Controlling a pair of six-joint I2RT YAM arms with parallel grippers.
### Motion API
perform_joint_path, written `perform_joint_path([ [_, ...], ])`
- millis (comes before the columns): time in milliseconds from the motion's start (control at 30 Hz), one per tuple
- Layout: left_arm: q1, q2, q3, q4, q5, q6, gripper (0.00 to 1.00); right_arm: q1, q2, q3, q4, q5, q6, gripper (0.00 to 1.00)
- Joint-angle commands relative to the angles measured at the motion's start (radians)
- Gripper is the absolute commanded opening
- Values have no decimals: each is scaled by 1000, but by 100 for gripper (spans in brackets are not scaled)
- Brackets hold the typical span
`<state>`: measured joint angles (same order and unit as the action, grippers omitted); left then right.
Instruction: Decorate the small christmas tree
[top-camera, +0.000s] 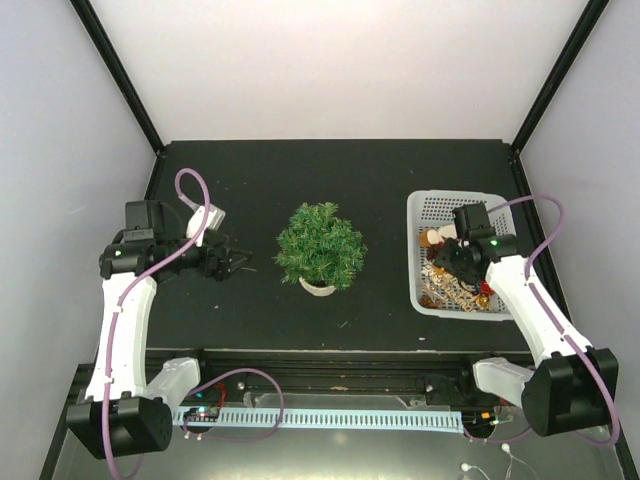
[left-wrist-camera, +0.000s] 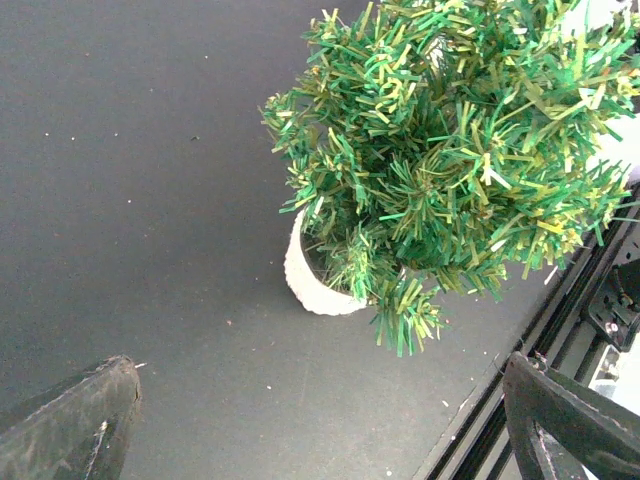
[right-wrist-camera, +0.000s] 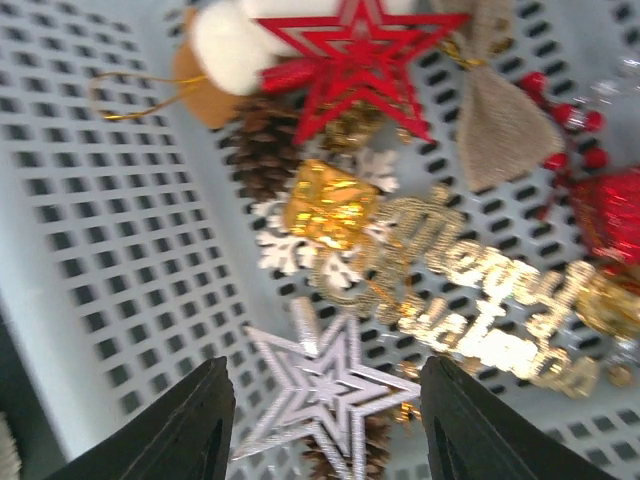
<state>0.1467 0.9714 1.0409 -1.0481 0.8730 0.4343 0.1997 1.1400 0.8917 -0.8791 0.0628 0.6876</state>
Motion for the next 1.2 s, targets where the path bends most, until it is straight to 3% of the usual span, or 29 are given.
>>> perform_joint_path([
  [0, -5, 35, 41, -3, 3, 19, 99, -51, 32, 57, -142, 83, 78, 54],
  [167, -6, 107, 66, 49, -62, -3, 99, -129, 75, 85, -194, 152, 109, 55],
  [400, -7, 184, 93, 89, -71, -62, 99, -261, 127, 38, -87, 81, 160, 51],
  [700, -6, 234, 61, 117, -70, -63, 99, -280, 190, 14, -80, 39, 115, 44],
  [967, -6, 280, 95, 107, -53, -48, 99, -243, 88, -49, -136, -3, 63, 44],
  [1167, -8, 296, 119, 81, -45, -33, 99, -241, 53, -62, -70, -47, 39, 44],
])
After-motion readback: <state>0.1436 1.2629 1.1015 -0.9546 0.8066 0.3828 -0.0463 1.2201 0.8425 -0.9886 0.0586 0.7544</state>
